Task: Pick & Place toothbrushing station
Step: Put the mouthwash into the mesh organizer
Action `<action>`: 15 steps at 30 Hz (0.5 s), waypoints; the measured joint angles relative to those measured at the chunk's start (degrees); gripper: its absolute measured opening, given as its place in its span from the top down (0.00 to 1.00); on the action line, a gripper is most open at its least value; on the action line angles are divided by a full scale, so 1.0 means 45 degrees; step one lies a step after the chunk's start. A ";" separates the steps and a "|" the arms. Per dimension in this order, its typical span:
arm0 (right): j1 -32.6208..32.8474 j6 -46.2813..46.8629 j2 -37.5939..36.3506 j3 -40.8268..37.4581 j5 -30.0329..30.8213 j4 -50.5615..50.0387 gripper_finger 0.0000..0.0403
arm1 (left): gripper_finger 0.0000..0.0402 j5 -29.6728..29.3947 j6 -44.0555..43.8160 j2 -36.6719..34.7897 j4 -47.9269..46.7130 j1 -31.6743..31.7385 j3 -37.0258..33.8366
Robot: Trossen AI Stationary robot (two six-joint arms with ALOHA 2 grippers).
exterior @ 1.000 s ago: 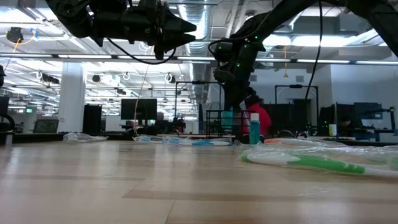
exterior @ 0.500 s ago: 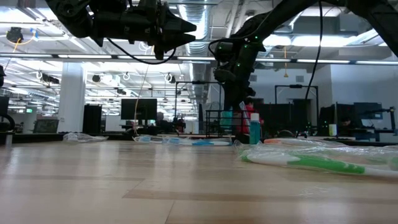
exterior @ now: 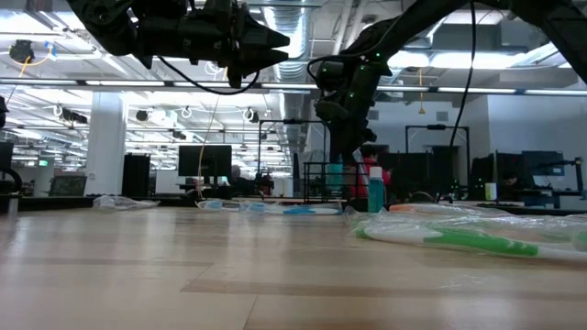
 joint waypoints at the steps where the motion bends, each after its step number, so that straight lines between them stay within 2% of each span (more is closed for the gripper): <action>1: 0.0000 -0.0004 0.0000 0.0000 -0.0005 -0.0003 0.71 | 0.61 -0.0004 0.0000 0.0000 0.0000 0.0000 0.0000; 7: 0.0000 -0.0004 0.0000 0.0000 -0.0039 -0.0164 0.79 | 0.61 -0.0002 0.0000 0.0000 0.0000 -0.0002 0.0000; 10: 0.0000 -0.0004 0.0000 0.0000 -0.0039 -0.0188 0.80 | 0.61 -0.0005 0.0001 -0.0002 0.0001 -0.0001 0.0000; 12: 0.0000 -0.0004 0.0000 0.0000 -0.0039 -0.0186 0.77 | 0.61 0.0000 0.0000 0.0000 0.0000 -0.0005 0.0000; 15: 0.0000 0.0001 0.0000 -0.0001 -0.0029 -0.0206 0.66 | 0.61 -0.0001 0.0000 0.0000 0.0002 -0.0003 0.0000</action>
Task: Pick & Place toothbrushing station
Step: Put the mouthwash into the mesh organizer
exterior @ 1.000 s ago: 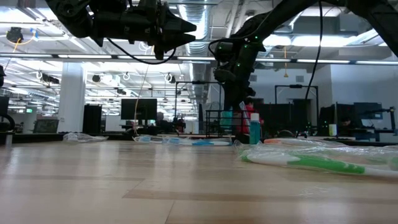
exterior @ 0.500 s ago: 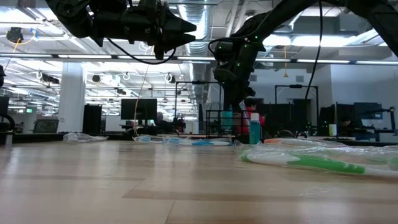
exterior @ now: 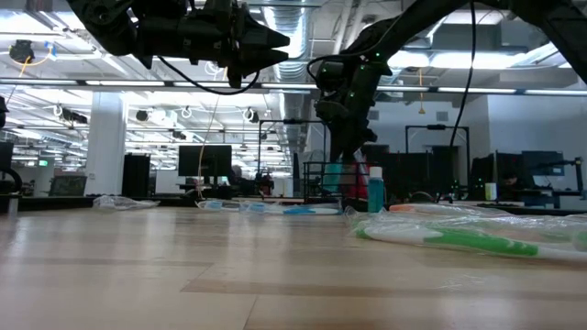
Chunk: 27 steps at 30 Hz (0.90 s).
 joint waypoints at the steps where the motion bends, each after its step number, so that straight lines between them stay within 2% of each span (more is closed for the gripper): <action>1: 0.0000 -0.0002 0.0000 -0.0004 0.0015 0.0002 0.64 | 0.61 0.0001 0.0000 0.0000 -0.0002 0.0003 0.0000; 4: 0.0000 -0.0010 0.0007 -0.0021 0.0036 -0.0060 0.60 | 0.61 -0.0003 0.0004 0.0000 0.0003 -0.0002 0.0000; 6: 0.0010 -0.0126 0.0010 -0.0023 0.0040 -0.0181 0.62 | 0.61 0.0001 0.0002 0.0000 0.0001 0.0001 0.0000; 13: 0.0004 -0.0335 0.0010 -0.0023 0.0065 -0.0116 0.89 | 0.61 0.0000 0.0001 0.0000 -0.0001 -0.0001 0.0000; 17: 0.0005 -0.0387 -0.0013 -0.0008 0.0065 -0.0056 0.98 | 0.61 -0.0004 0.0003 -0.0003 -0.0002 0.0003 0.0000; 20: 0.0005 -0.0373 -0.0015 0.0001 0.0061 -0.0036 0.98 | 0.61 0.0001 0.0003 0.0000 -0.0002 0.0001 0.0000; 27: 0.0005 -0.0330 -0.0019 -0.0004 0.0063 -0.0065 0.90 | 0.61 -0.0004 0.0003 0.0000 -0.0002 -0.0002 0.0000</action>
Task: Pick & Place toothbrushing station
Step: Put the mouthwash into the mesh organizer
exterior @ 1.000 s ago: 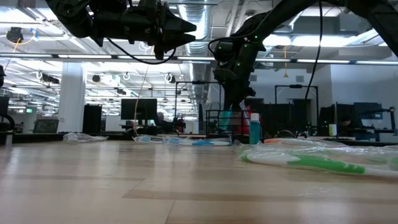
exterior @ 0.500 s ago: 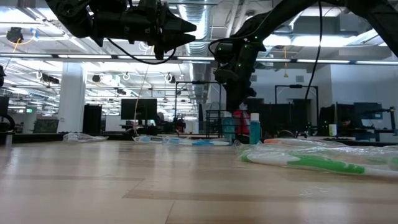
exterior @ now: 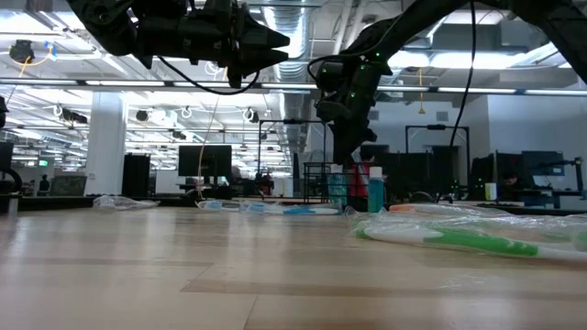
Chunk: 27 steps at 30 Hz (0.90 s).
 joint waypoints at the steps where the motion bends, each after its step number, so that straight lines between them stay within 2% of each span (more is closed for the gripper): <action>1: 0.0000 0.0000 0.0000 0.0000 0.0001 -0.0017 0.89 | 0.61 0.0003 -0.0001 0.0000 0.0000 0.0002 0.0000; 17: -0.0005 0.0000 -0.0036 0.0000 0.0019 -0.0364 0.89 | 0.61 0.0003 0.0002 0.0000 0.0000 0.0005 0.0000; 27: -0.0001 0.0025 -0.1356 0.0011 0.0011 -0.0354 0.88 | 0.61 0.0002 0.0002 0.0000 -0.0003 0.0003 0.0000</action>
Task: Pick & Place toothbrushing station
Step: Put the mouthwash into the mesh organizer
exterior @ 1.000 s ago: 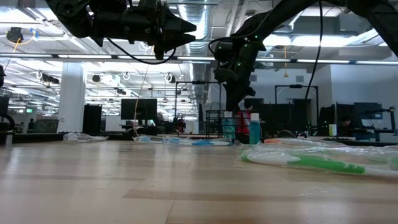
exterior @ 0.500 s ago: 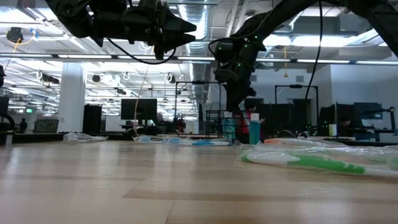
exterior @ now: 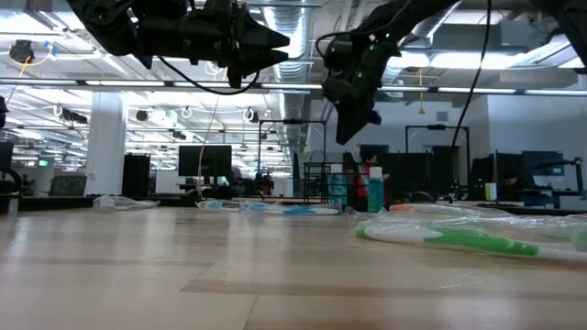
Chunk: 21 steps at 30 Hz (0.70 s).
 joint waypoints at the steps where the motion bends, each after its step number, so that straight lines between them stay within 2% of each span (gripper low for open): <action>1: 0.0016 0.0050 -0.0105 0.0004 0.0004 -0.0009 0.88 | 0.61 -0.0002 0.0000 0.0000 -0.0002 0.0002 0.0000; 13: 0.0174 -0.0471 -0.0263 -0.0001 -0.0006 -0.1195 0.88 | 0.61 0.0003 0.0000 0.0000 -0.0002 0.0002 0.0000; 21: 0.0581 -0.0798 -0.1187 -0.0001 -0.0094 -0.1292 0.88 | 0.61 0.0003 0.0029 0.0000 -0.0023 0.0002 0.0000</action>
